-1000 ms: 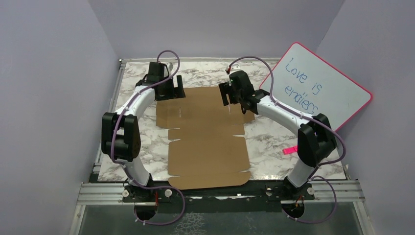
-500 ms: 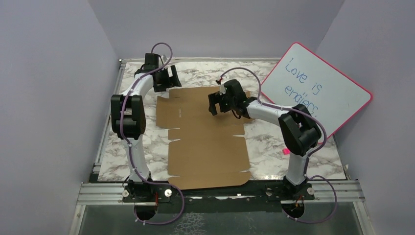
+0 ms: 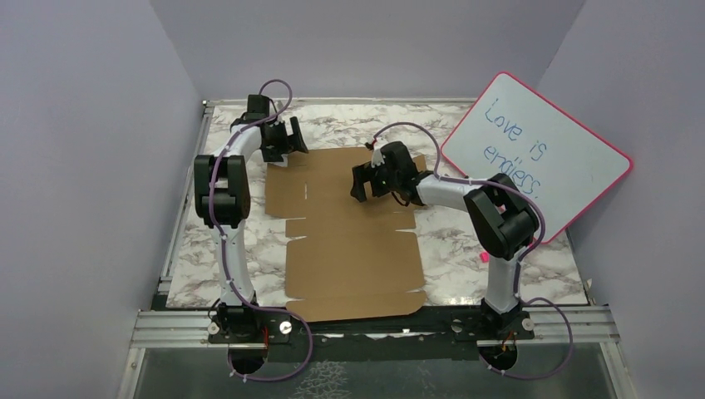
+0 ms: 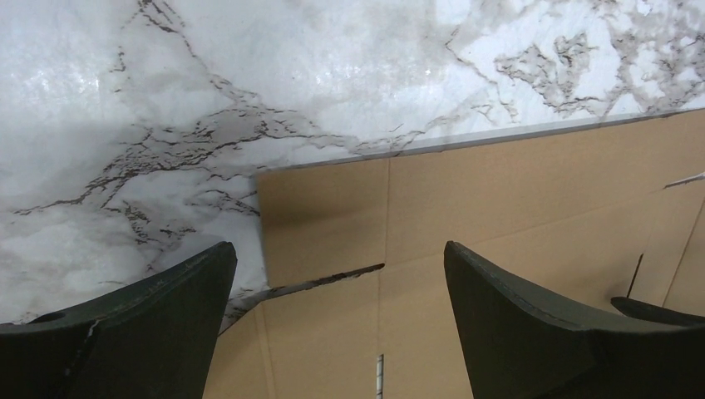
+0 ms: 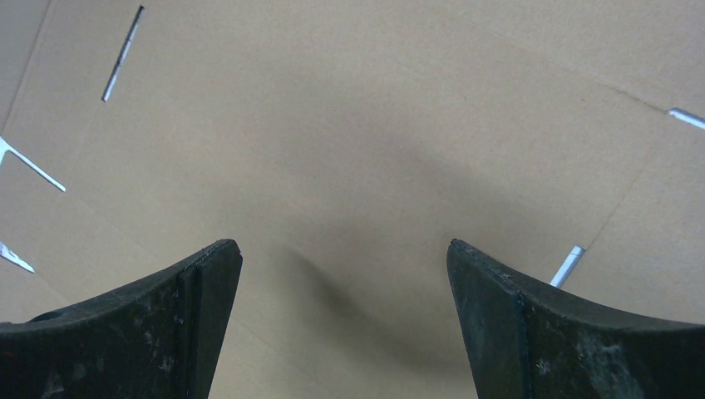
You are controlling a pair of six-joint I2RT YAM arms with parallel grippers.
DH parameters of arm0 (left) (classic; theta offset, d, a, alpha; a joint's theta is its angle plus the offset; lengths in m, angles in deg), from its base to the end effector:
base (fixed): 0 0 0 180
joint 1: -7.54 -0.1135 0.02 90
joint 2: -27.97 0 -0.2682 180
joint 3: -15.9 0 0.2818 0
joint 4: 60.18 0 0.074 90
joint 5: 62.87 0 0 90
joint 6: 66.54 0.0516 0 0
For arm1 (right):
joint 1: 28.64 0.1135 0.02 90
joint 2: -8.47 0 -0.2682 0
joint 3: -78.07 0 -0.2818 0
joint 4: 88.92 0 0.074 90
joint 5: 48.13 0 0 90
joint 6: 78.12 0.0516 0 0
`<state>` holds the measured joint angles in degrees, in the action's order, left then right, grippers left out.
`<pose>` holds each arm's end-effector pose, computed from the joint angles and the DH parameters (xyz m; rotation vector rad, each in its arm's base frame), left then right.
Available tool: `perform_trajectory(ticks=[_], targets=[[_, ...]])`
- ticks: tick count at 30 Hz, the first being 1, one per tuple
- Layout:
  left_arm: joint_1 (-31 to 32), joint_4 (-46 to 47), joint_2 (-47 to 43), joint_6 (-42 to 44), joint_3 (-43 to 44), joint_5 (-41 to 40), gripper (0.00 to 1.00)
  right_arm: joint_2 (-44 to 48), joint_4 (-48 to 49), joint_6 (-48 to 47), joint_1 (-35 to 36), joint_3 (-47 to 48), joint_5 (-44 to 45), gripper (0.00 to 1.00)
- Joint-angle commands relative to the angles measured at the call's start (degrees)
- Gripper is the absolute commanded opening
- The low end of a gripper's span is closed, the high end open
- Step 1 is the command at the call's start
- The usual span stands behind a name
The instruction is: Fold the paper box
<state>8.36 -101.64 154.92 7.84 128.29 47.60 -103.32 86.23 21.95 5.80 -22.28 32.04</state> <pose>0.5220 -0.0255 0.1555 -0.1888 2.5457 -0.5668 0.3726 0.2662 0.1375 -0.5753 2.2023 0.6105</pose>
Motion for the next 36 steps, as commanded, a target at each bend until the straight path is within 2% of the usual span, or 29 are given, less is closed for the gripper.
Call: perform_trajectory(ticks=[1, 11, 20, 36], targets=[[-0.29, -0.19, 1.56, 0.23, 2.29, 3.07, 0.95, -1.85, 2.9, 0.35, -0.19, -1.2, -2.32, 1.0], [-0.29, -0.21, 2.75, -1.19, 1.21, 7.38, 0.92, -2.37, 4.24, 0.31, -0.2, -3.11, -3.17, 1.0], [-0.29, 1.21, -1.95, -3.77, 0.25, 10.12, 0.86, -3.64, 4.9, 0.83, -0.24, -3.54, -3.44, 1.0], [0.48, 5.97, -8.7, -7.69, -4.9, 12.3, 0.86, -4.97, 5.56, 1.85, -0.18, -3.72, -3.21, 1.0]])
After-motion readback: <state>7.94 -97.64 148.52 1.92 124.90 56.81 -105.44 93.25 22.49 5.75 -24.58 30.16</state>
